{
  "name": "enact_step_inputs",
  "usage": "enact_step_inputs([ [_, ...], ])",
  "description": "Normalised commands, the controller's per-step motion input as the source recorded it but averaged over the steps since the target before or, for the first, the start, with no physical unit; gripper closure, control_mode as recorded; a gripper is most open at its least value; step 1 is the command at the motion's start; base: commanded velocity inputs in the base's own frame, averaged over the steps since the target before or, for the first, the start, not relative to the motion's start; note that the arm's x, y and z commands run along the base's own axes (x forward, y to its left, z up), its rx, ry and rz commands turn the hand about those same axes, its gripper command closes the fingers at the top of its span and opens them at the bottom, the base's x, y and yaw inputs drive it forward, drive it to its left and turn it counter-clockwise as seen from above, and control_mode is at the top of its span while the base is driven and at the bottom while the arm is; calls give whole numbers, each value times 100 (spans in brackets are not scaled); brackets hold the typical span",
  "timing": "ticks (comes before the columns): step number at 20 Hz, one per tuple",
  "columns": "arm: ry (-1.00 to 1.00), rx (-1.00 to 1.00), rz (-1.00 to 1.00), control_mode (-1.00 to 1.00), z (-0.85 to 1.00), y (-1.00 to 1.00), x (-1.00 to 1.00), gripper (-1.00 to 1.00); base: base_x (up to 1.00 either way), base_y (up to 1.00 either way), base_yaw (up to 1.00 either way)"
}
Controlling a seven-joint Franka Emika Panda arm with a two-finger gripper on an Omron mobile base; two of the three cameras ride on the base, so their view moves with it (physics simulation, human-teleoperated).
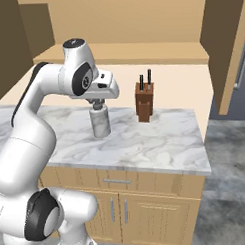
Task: Pick up the dish brush and soap dispenser from the sink, and place them back in the cabinet, and close the cabinet doors.
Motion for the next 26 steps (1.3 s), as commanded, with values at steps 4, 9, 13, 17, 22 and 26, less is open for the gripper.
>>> enact_step_inputs([
  [4, 0, 0, 0, 100, 0, 0, 0, 100, 34, -28, 0],
  [9, 0, 0, 0, 100, 0, 0, 0, 100, 36, -26, 0],
  [13, 0, 0, 0, 100, 0, 0, 0, 100, 39, -19, 0],
  [17, 0, 0, 0, 100, 0, 0, 0, 100, 43, -11, 0],
  [22, 0, 0, 0, 100, 0, 0, 0, 100, 36, -11, 0],
  [26, 0, 0, 0, 100, 0, 0, 0, 100, 15, -15, 0],
])
